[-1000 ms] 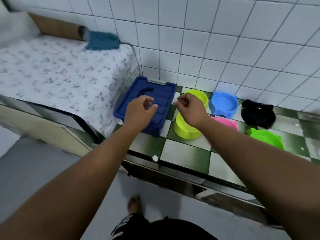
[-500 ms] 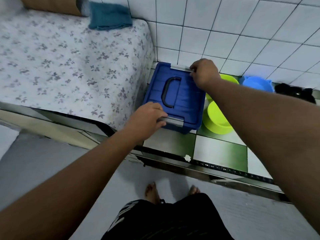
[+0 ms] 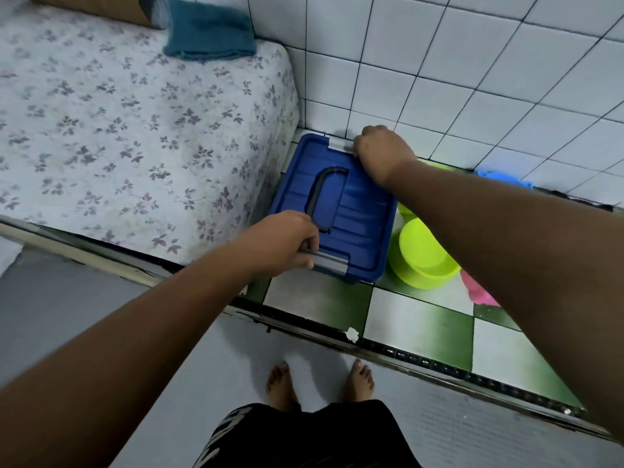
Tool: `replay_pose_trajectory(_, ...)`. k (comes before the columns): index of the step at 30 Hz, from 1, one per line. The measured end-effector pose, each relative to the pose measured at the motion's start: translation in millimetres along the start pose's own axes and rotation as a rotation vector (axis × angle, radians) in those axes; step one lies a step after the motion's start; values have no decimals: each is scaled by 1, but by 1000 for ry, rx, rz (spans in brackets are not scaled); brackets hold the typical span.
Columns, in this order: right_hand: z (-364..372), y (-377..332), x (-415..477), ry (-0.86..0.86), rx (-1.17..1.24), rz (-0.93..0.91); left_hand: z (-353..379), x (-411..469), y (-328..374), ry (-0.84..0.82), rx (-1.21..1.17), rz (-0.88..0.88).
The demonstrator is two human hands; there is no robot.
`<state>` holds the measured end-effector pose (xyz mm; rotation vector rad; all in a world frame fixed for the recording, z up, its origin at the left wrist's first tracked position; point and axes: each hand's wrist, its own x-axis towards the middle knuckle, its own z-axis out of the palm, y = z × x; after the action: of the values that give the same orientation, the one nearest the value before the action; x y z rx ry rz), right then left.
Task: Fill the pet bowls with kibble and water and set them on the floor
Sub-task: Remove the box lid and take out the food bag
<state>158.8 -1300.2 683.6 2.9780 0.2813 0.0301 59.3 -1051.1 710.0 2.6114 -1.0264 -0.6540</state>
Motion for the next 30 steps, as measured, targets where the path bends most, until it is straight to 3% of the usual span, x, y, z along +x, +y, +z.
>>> replay_pose_trajectory(4,-1,-2,-3,-7,-189,-116,-3,4,1,-52,3,-8)
replay_pose_trajectory(10,-1,-3,-4,-5,-239,-107,-5,6,3,-96,12,-6)
replay_pose_trajectory(22,7,3,-4,-15,181,142,2,-7,0,-66,-40,16)
replay_pose_trajectory(24,9,3,-14,17,291,248,-2,-10,-4,38,-189,-8)
replay_pose_trajectory(27,12,3,-37,133,489,401,-10,-1,-15,414,-341,-154)
replay_pose_trajectory(30,22,-5,-62,203,720,611,-10,16,-24,466,-394,-353)
